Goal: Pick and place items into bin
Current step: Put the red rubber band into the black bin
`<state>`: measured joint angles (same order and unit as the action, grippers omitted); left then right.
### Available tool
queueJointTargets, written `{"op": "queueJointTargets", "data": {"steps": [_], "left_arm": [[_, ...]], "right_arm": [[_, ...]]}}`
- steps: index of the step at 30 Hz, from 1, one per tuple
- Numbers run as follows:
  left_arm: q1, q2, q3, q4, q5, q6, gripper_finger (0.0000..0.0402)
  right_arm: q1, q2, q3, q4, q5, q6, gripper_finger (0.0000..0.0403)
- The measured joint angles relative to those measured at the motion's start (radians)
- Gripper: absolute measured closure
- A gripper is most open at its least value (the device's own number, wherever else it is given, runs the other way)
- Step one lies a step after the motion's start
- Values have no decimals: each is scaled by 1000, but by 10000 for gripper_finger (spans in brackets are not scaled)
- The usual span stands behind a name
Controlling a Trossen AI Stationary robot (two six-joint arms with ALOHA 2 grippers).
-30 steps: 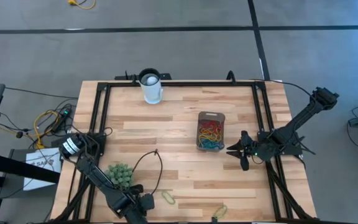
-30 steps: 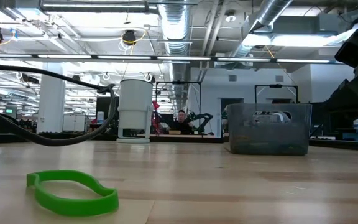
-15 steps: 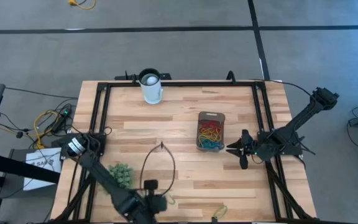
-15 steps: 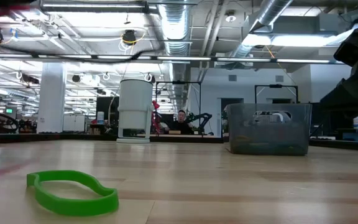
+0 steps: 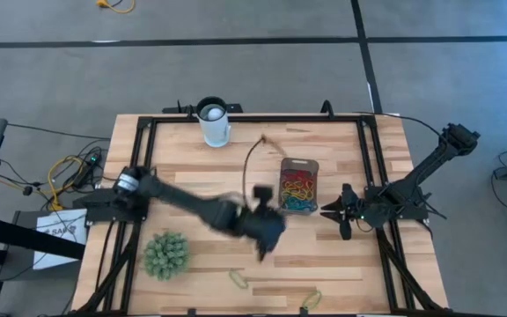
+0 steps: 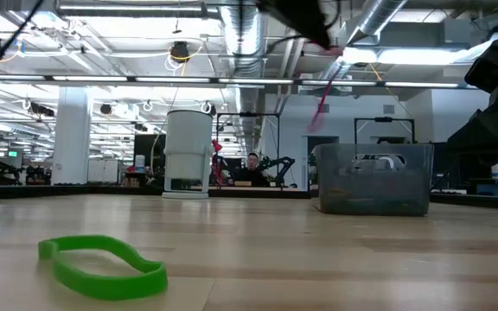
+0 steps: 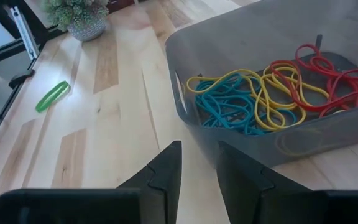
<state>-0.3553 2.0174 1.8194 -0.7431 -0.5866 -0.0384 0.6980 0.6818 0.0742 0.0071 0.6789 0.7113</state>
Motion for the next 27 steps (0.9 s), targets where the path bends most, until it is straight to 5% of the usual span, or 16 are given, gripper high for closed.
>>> {"op": "queueJointTargets", "data": {"steps": [6, 19, 27], "left_arm": [[192, 0, 3, 306, 172, 213, 401], [468, 128, -3, 501, 542, 186, 401], [507, 247, -3, 566, 540, 158, 401]], "right_arm": [[2, 0, 0, 0, -31, 4, 310], [2, 0, 0, -23, -29, -9, 310], [2, 0, 0, -31, -27, -4, 310]]}}
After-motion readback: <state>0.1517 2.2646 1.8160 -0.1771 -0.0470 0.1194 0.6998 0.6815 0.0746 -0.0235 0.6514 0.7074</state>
